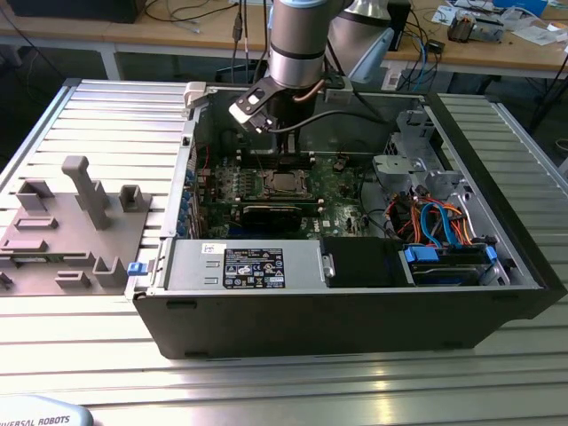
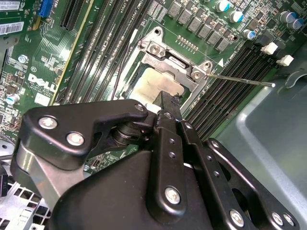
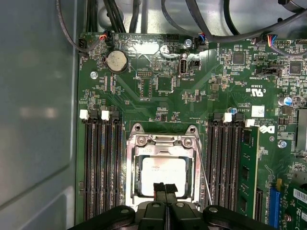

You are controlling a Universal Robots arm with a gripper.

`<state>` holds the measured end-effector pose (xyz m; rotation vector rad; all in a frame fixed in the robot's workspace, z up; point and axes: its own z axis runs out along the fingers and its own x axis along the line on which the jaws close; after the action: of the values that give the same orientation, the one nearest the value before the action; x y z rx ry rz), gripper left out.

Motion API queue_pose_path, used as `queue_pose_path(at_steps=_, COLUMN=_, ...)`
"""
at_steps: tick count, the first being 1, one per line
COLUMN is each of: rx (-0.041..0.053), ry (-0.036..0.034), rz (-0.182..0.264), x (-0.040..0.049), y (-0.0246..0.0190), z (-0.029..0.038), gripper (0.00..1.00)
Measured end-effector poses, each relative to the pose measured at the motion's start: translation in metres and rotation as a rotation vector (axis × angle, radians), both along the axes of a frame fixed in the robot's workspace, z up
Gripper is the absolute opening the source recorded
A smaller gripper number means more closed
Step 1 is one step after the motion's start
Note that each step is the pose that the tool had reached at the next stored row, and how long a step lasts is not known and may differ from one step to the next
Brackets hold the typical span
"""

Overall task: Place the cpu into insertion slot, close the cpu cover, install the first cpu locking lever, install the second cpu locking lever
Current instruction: 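Close the cpu cover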

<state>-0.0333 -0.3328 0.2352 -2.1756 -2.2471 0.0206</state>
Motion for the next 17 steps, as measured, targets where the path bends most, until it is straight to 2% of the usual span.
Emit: queue_pose_path(at_steps=17, rx=0.0000, ry=0.0000, rz=0.000, x=-0.0020, y=0.0000, z=-0.0022, gripper=0.11)
